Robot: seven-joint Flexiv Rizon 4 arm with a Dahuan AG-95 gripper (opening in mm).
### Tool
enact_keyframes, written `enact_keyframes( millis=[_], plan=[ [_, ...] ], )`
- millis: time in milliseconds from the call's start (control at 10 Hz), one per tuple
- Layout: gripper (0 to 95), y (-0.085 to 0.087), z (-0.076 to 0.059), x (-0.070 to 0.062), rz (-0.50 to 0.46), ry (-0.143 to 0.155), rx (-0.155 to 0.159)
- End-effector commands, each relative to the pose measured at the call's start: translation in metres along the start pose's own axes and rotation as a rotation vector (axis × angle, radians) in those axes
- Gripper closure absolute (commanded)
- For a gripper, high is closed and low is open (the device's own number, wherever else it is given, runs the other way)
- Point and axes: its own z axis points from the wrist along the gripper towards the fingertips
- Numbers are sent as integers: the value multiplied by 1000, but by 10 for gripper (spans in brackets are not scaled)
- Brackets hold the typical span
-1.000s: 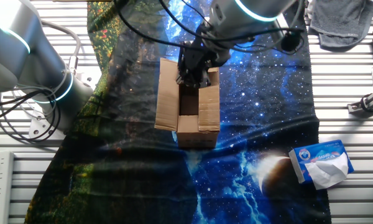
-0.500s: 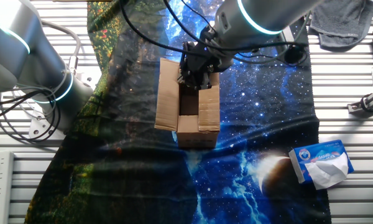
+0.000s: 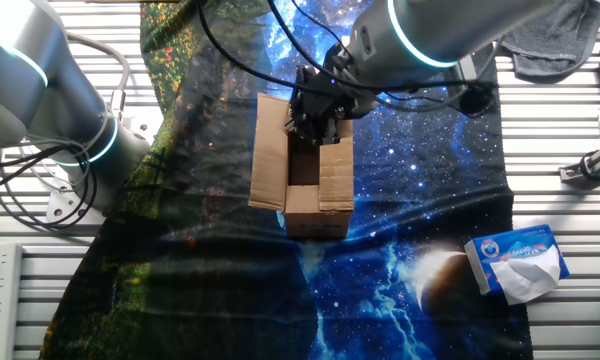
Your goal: Cover the box
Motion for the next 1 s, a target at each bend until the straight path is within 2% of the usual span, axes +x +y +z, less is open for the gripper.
enact_keyframes(
  millis=[100,200,600,800,1000],
  plan=[
    [950,-1,0,0,1,2,-3],
    [950,-2,1,0,4,3,-4],
    [950,-9,4,1,1,37,-27],
    [950,-13,6,1,4,70,-48],
    [950,-16,7,1,0,85,-57]
  ],
)
